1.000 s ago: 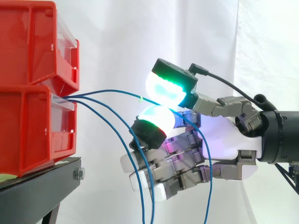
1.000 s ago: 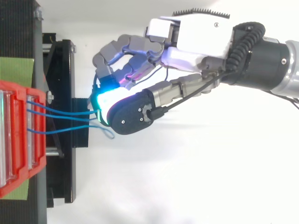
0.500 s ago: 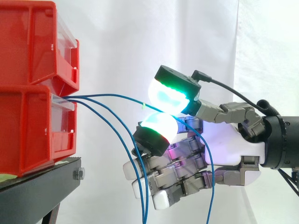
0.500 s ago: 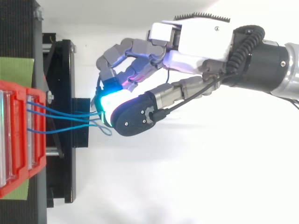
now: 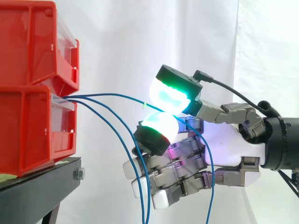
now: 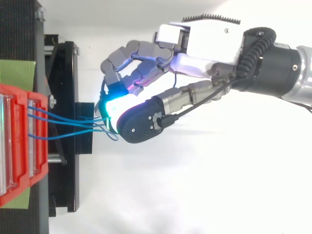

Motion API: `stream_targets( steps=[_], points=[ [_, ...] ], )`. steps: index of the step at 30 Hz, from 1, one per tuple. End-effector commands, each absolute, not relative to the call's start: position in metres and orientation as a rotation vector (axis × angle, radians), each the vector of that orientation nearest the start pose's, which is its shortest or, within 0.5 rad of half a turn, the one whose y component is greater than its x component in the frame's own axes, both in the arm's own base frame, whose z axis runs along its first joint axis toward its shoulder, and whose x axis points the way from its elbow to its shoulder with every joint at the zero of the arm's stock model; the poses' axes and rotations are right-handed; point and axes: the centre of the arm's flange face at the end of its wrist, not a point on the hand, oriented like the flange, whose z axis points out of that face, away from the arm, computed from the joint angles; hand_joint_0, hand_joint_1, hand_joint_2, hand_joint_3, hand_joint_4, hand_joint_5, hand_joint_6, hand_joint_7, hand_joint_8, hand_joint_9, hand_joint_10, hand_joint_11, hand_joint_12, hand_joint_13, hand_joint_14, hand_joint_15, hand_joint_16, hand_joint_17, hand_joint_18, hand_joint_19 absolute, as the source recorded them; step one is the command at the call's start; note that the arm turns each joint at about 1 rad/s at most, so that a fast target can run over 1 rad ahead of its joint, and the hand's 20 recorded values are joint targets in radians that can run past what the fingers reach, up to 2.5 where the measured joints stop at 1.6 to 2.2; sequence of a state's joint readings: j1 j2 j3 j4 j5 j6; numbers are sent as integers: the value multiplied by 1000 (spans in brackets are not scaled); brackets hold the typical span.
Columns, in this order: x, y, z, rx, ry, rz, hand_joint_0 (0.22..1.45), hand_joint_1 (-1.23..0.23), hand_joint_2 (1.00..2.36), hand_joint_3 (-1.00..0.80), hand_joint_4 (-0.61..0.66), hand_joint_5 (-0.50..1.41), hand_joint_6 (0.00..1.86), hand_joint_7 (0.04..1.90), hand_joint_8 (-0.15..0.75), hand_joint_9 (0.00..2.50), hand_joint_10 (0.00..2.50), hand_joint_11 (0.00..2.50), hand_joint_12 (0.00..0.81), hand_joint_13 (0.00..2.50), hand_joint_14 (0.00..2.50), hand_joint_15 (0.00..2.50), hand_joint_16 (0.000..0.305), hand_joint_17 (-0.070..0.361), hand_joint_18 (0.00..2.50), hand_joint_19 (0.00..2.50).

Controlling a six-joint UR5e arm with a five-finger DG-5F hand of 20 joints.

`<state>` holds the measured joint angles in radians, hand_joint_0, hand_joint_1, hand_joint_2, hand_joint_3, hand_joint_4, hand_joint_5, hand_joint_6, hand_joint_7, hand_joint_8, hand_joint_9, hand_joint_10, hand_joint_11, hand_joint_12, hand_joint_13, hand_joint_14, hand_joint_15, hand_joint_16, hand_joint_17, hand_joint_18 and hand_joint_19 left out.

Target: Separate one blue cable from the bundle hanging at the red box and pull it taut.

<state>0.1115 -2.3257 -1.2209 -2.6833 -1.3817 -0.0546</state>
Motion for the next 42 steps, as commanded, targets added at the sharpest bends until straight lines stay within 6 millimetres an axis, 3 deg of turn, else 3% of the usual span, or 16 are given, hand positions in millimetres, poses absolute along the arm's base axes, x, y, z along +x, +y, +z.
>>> stream_targets(
  steps=[1,11,17,20,26,42],
  points=[
    [766,-68,223,1179,1139,1136,730,-684,1007,-420,21,-212,946,1390,343,780,10,311,316,775,11,282,40,89,579,551],
    [766,-67,222,1182,1147,1132,723,-662,1009,-404,14,-222,961,1385,317,756,10,304,276,764,11,273,35,78,580,577],
    [766,-68,222,1183,1146,1131,732,-654,1008,-403,20,-239,970,1424,286,764,14,441,268,806,16,371,41,92,755,578],
    [766,-68,222,1183,1146,1131,733,-650,1008,-411,20,-240,970,1425,323,800,18,553,327,829,18,409,47,105,726,542],
    [766,-67,222,1182,1147,1132,731,-644,1009,-401,15,-238,972,1401,368,818,19,630,371,813,17,398,44,99,659,542],
    [766,-67,222,1182,1147,1132,727,-640,1011,-377,30,-236,969,1412,393,732,17,534,329,669,11,259,37,82,568,555]
  ],
)
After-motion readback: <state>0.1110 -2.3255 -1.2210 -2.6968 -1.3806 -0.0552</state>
